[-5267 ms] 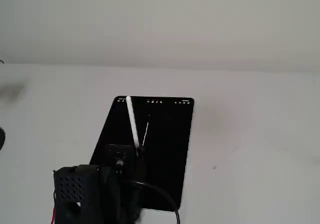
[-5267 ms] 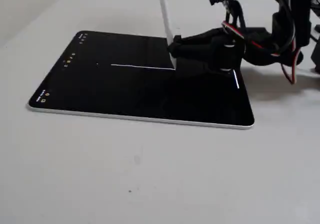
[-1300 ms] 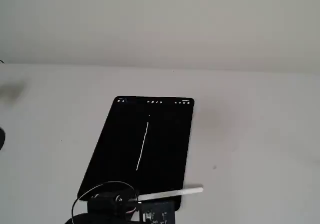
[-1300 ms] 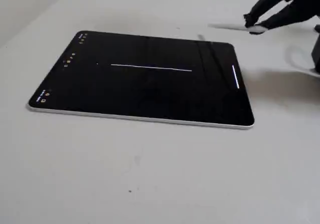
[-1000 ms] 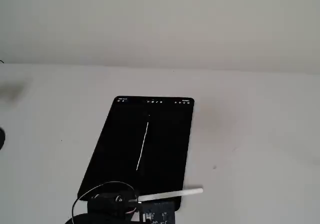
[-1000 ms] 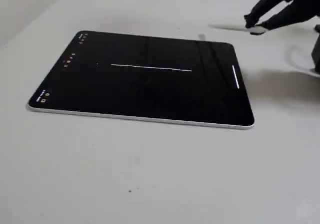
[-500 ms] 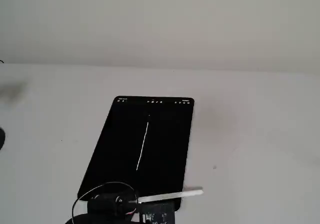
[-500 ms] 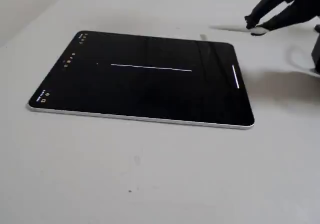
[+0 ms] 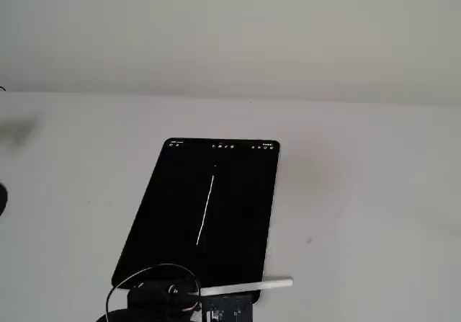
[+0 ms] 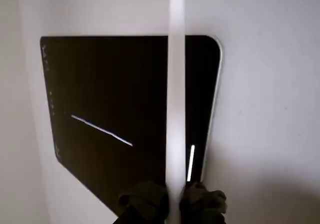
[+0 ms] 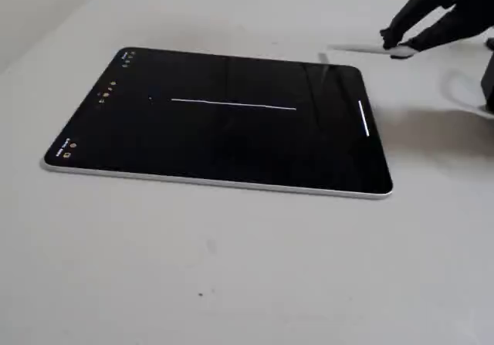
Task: Draw a line in the middle of the ipad using the apple pencil
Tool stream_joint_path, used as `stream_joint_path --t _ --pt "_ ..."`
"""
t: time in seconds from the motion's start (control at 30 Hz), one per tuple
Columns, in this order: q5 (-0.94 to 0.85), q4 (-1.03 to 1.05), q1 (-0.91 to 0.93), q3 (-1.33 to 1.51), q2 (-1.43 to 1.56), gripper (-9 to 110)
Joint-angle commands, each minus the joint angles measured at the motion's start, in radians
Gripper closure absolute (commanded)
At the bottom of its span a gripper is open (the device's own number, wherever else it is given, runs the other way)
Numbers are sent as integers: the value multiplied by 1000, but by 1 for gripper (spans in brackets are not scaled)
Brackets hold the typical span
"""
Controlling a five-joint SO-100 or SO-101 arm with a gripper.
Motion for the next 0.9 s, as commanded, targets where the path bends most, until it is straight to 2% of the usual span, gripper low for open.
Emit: stream_joint_path --t 0.0,0.87 --pt "-11 -3 12 -5 14 102" --pt "-8 -12 -18 -9 14 102"
